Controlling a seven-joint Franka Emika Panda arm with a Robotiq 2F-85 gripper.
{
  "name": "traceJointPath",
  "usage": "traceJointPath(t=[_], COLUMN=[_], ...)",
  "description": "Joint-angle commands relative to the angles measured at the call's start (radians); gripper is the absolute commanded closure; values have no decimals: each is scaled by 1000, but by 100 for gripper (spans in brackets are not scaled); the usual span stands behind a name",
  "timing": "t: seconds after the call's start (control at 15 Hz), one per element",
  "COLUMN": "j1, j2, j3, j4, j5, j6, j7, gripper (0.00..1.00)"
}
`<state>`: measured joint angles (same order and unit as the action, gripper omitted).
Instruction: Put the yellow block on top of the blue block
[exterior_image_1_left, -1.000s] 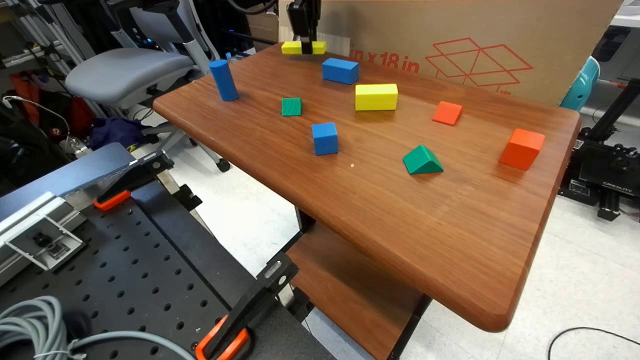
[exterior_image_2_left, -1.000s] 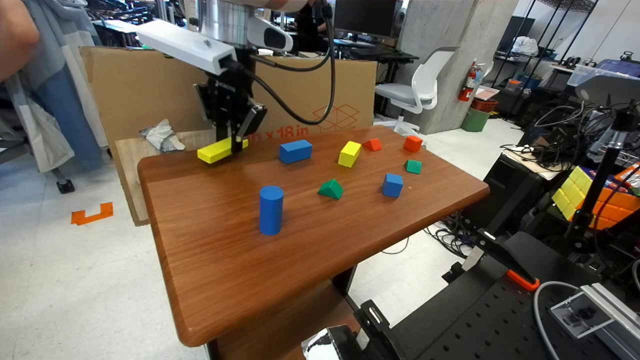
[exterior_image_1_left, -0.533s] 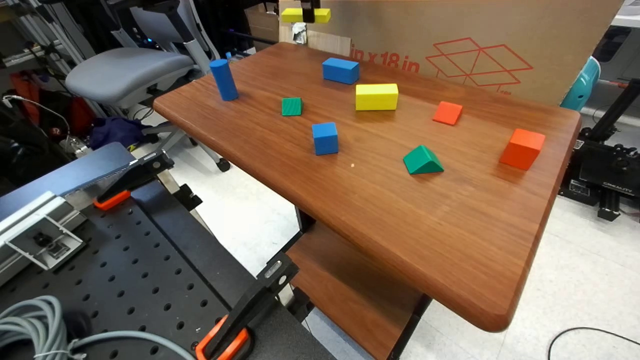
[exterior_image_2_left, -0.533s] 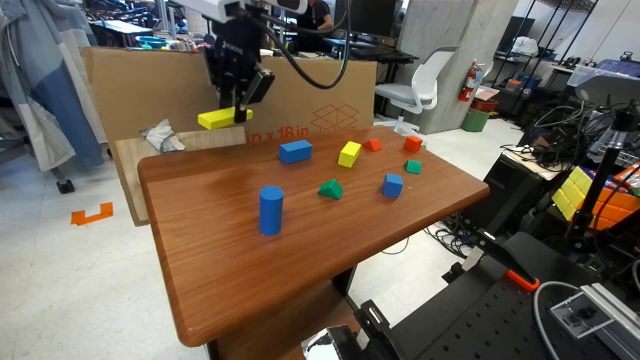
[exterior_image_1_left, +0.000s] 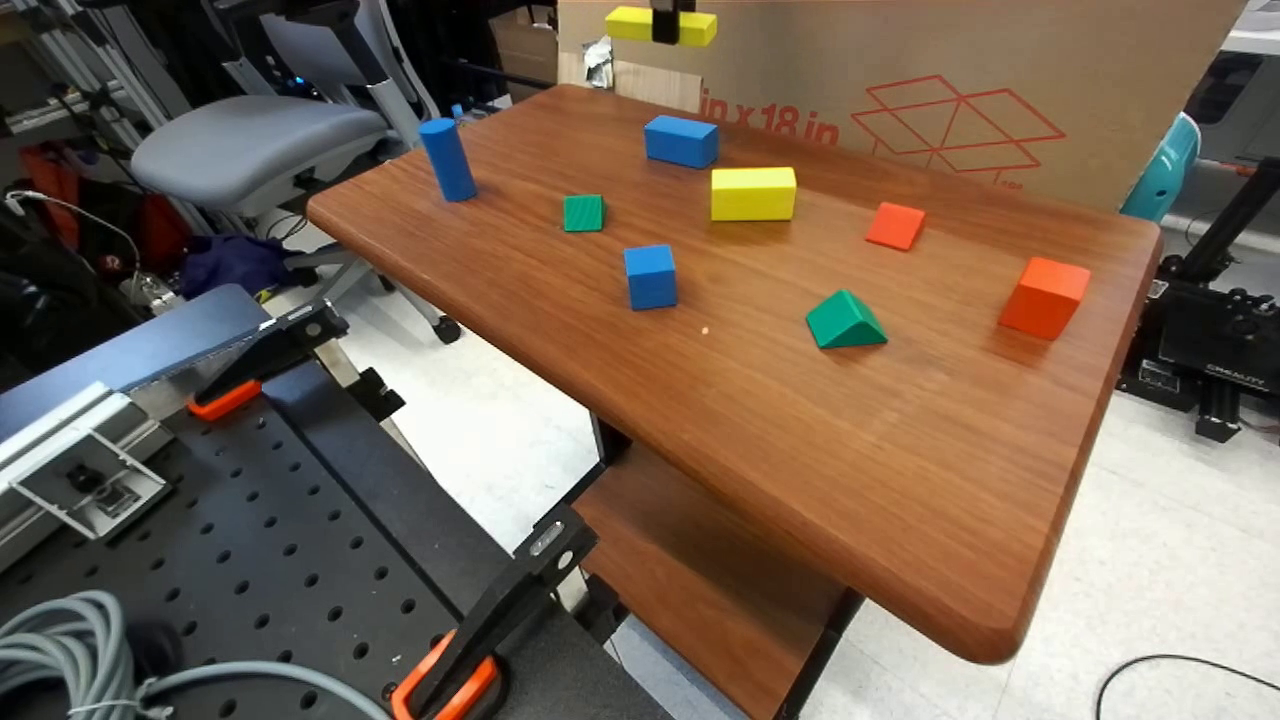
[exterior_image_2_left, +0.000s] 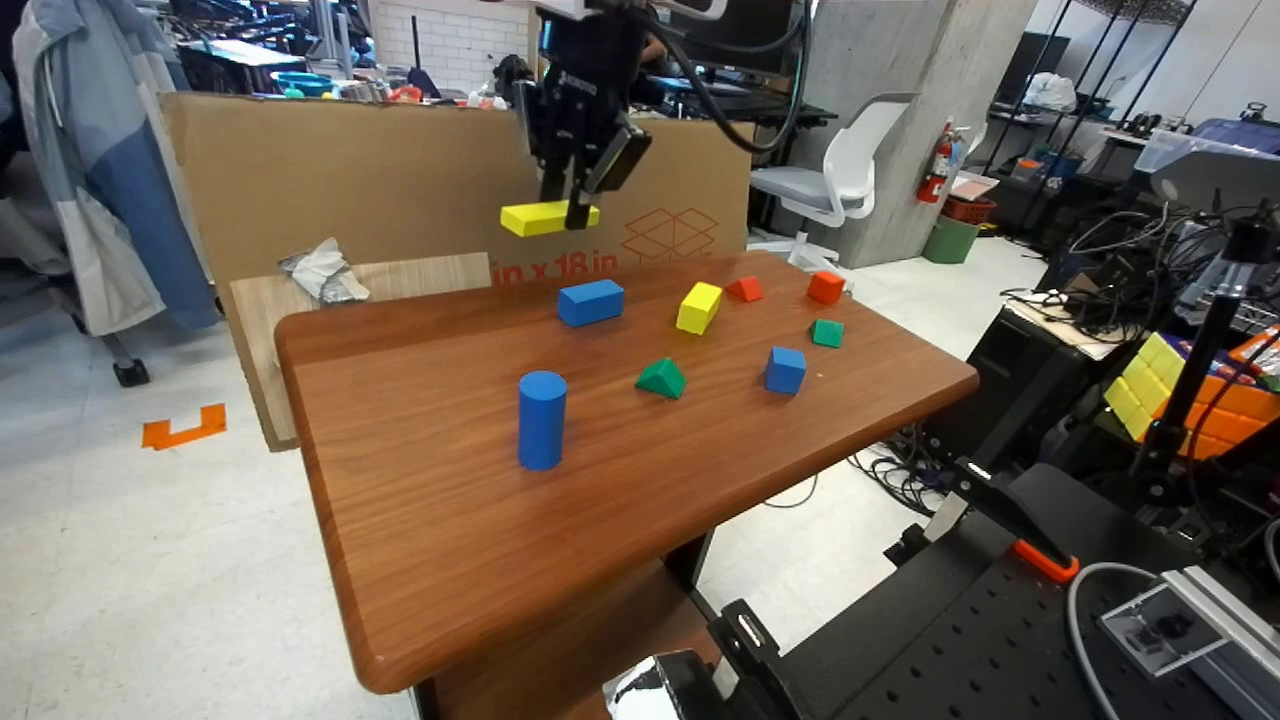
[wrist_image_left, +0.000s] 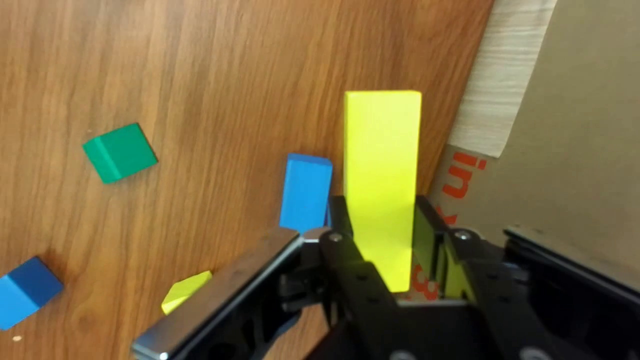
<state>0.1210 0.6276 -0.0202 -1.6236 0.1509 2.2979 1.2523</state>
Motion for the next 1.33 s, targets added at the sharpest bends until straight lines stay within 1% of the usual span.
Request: traceJointPath(t=[0.0, 0.27, 0.53, 1.27], j1=[-30, -43, -37, -21], j2=[-44, -37, -27, 26], j3=[-8, -19, -25, -35], j4=[-73, -98, -109, -77], j5=[30, 19, 13, -4], j6=[6, 2, 4, 4], j7=[-15, -8, -1, 24], gripper=[92, 92, 92, 92])
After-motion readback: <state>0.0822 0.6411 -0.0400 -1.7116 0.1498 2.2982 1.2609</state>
